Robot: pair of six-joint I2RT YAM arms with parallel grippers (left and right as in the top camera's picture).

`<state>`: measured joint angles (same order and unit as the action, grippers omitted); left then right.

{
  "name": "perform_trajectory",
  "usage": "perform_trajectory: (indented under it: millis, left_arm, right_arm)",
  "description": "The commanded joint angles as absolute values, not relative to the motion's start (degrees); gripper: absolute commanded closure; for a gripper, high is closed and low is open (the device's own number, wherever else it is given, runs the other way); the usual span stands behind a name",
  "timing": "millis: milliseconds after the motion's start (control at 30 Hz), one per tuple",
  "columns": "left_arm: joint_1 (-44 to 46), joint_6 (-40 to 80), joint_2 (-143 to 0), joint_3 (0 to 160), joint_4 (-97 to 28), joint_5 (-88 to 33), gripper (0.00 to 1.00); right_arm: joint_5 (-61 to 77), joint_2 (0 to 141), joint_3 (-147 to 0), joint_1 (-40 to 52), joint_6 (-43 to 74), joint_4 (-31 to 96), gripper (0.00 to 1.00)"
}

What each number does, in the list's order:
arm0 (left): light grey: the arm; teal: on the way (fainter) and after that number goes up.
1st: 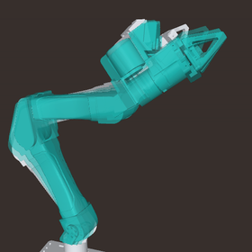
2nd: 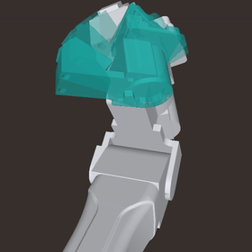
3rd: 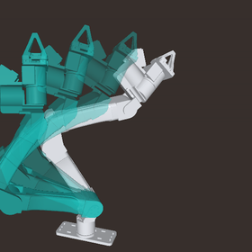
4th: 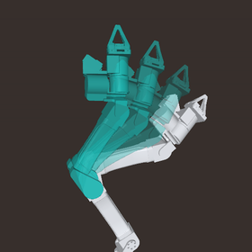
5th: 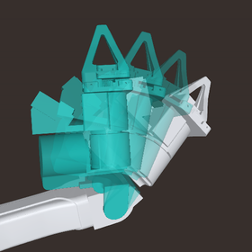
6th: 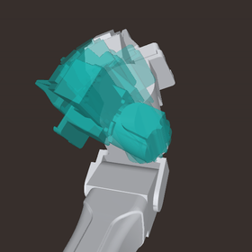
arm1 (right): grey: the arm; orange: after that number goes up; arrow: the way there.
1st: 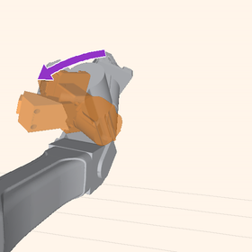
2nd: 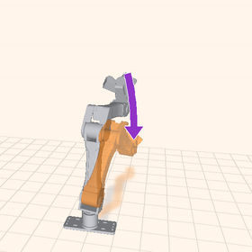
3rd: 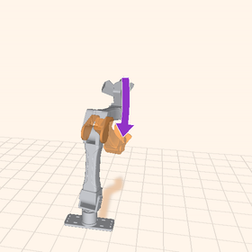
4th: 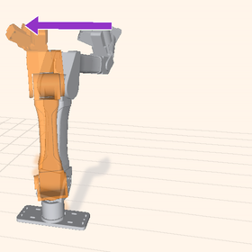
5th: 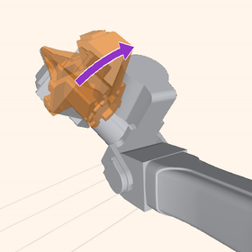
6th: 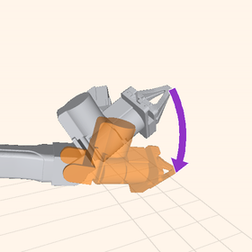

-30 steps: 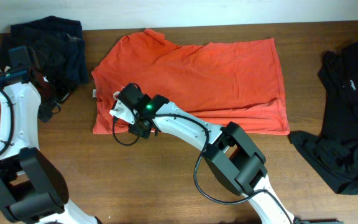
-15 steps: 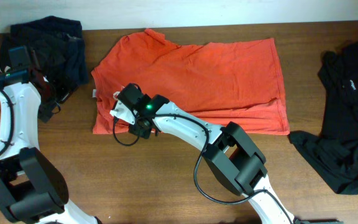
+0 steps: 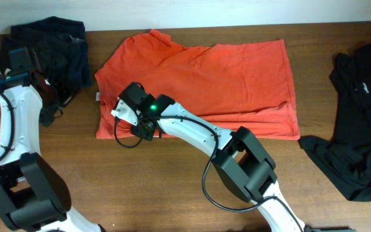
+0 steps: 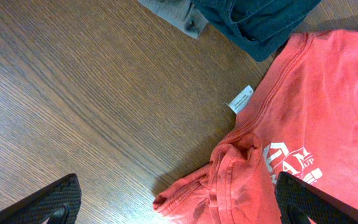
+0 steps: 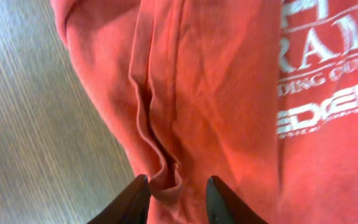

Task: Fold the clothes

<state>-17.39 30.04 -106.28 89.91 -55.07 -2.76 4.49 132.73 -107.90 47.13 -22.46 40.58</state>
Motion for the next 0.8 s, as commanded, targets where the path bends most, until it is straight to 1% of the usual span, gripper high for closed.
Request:
perform_trajectory:
  millis: [0,33,67,133,567,633,767]
  left_arm:
    - [-17.5,30.2,-105.1,90.7,-55.2,-2.2,0.01]
    - [-17.5,30.2,-105.1,90.7,-55.2,-2.2,0.01]
    - [-17.5,30.2,-105.1,90.7,-55.2,-2.1,0.01]
    - [-17.5,30.2,-105.1,90.7,-55.2,-2.2,0.01]
    - [-17.5,30.2,-105.1,90.7,-55.2,-2.1,0.01]
    - [-17.5,30.2,-105.1,90.7,-55.2,-2.1,0.01]
    - [-17.5,30.2,-105.1,90.7,-55.2,-2.2,0.01]
  right_arm:
    - [5.8,132.6,-108.9,46.3,-22.0,40.9,0.66]
    - [5.8,132.6,-108.9,46.1,-22.0,40.9,0.67]
    - [5.9,132.6,-108.9,46.1,-22.0,40.9,0.7]
    - [5.9,132.6,-108.9,46.0,-22.0,41.1,0.7]
    - [10.4,132.6,-107.7,46.0,-22.0,41.7,0.69]
    - [10.3,132.7,-107.3,46.0,-22.0,41.6,0.65]
    - [10.4,133.4,-107.2,46.0,-22.0,41.6,0.65]
